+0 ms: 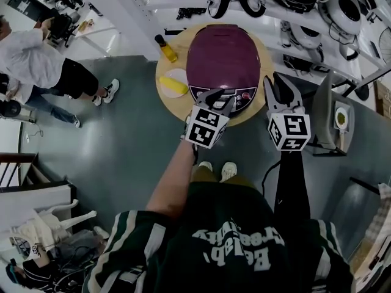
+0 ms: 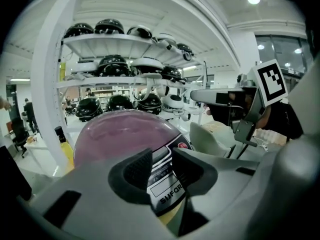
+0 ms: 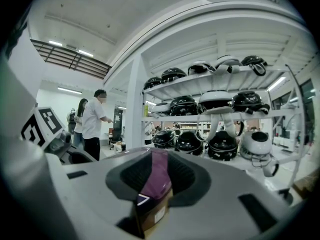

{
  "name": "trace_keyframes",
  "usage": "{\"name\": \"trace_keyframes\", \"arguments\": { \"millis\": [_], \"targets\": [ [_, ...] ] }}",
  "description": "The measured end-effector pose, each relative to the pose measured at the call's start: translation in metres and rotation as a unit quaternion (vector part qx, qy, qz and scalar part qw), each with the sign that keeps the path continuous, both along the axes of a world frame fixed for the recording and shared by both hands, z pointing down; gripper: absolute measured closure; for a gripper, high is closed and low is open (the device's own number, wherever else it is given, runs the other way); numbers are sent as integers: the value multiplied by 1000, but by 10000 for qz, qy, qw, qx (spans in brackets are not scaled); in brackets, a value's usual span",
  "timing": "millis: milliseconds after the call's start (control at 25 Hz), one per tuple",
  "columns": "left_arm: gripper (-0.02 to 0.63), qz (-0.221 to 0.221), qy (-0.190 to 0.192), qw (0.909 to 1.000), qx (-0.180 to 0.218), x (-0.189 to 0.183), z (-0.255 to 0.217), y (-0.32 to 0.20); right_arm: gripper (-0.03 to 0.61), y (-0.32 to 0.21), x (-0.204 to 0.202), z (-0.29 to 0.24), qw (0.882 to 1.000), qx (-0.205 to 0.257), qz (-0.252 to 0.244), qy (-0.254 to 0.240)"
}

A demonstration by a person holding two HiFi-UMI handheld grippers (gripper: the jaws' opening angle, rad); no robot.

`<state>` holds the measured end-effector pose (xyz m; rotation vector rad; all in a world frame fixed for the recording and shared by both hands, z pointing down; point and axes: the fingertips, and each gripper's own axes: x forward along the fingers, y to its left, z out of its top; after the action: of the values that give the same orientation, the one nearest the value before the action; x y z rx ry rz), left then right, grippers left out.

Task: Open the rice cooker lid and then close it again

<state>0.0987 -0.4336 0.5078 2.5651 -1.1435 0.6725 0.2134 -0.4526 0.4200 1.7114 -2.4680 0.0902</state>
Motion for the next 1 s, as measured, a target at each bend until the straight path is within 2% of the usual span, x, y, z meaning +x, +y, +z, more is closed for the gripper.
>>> {"name": "trace_keyframes", "arguments": {
  "millis": [320,1000],
  "targets": [
    [474,-9,-203,9992,-350,5,3,-1,477,-1,-6,6,10000,-44,-46,12],
    [471,-108,-11,9993,-360,1,3,2,476,-5,-20,-1,9999,47,-124,56]
  ]
}}
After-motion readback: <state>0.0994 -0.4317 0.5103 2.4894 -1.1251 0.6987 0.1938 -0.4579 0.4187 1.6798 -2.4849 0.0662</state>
